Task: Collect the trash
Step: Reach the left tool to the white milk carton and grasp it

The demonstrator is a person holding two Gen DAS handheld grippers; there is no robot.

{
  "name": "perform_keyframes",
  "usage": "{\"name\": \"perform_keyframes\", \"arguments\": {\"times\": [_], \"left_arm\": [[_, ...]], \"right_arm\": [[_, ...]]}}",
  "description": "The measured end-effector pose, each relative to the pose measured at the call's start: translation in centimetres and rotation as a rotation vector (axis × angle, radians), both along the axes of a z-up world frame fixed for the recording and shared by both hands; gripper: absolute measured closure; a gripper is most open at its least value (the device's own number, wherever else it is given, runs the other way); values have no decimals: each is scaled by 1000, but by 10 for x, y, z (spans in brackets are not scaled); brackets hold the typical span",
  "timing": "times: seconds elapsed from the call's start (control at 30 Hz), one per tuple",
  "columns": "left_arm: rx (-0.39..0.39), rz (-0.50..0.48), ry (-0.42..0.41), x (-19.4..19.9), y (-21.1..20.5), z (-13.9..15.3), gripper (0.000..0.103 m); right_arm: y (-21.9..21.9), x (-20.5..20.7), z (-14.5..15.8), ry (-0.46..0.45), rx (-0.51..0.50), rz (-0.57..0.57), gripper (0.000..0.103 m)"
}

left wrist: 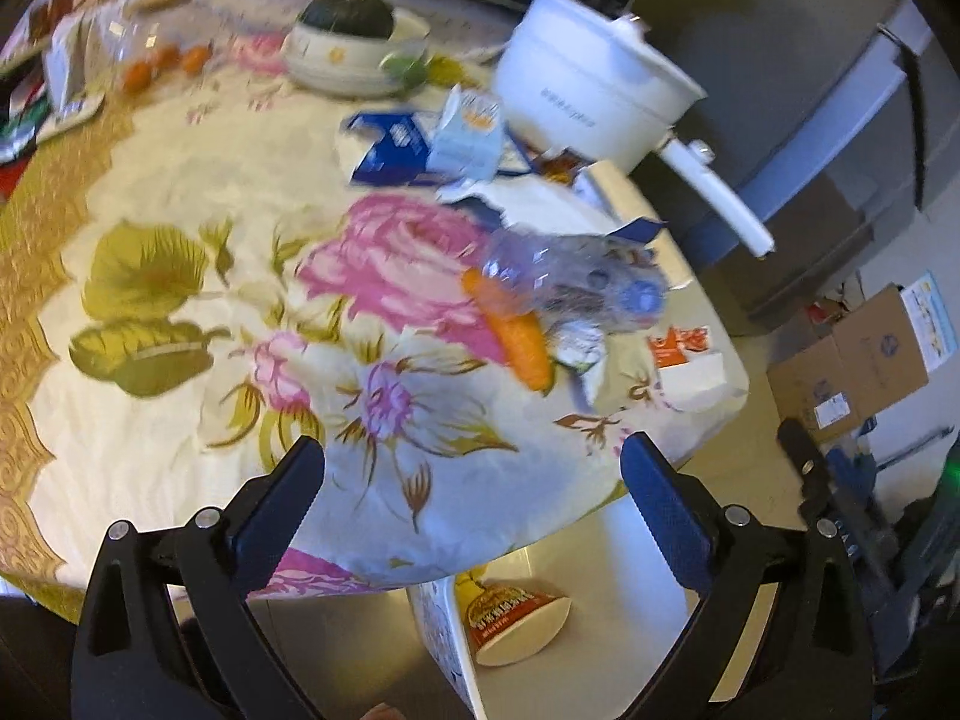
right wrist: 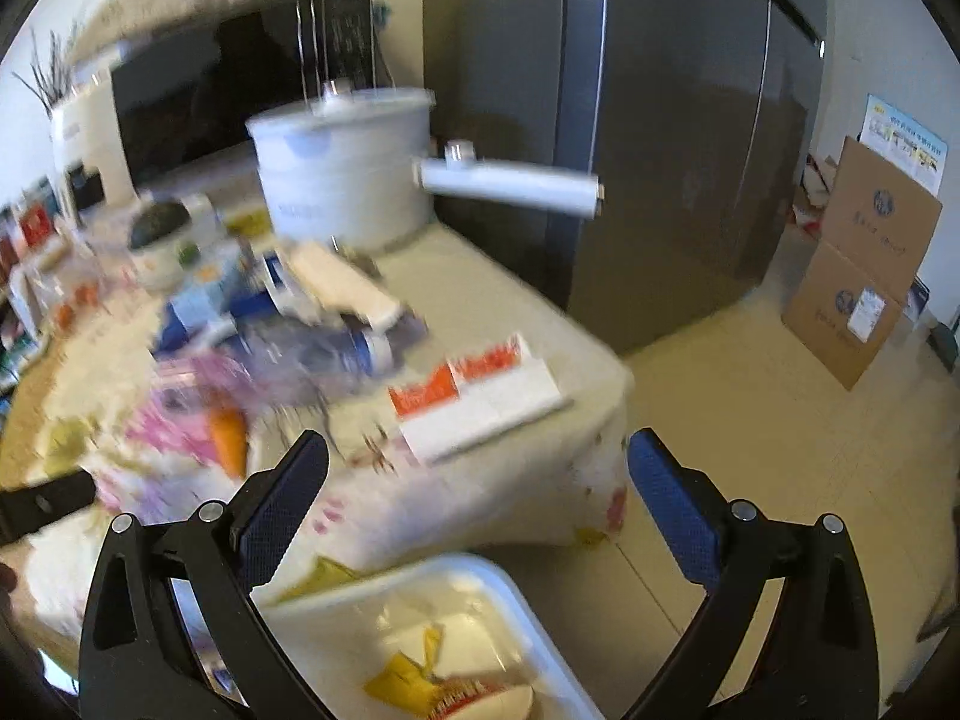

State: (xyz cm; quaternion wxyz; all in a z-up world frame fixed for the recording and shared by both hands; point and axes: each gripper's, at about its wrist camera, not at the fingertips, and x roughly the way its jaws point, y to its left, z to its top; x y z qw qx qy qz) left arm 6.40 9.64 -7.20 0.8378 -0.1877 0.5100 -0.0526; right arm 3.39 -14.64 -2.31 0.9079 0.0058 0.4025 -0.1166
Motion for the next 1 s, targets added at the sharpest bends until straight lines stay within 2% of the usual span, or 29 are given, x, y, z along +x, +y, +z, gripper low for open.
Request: {"name": "perform_keyframes", "arguments": {"times": [0.13,0.37,0.63,0.8,0.9,1.0], "left_arm": [[11,17,2,10,4,-1,7],[53,51,-63,55,13,18,7],[50,62,-24,149,15,17,7],[66,38,32,208,1,7,7],[107,11,79,235,-8,-2,7],[153,-11,90,254,-15,-7,7]], "right_arm": [[2,-2,-1,7,15,15,7],[5,0,-1,38,67,39,7],[11,3,2,48,55,75,7],[4,13,-6,109,145,65,7],[-2,19,-13,146,203,48,7],[-3,20,-14,150,215,40,7]]}}
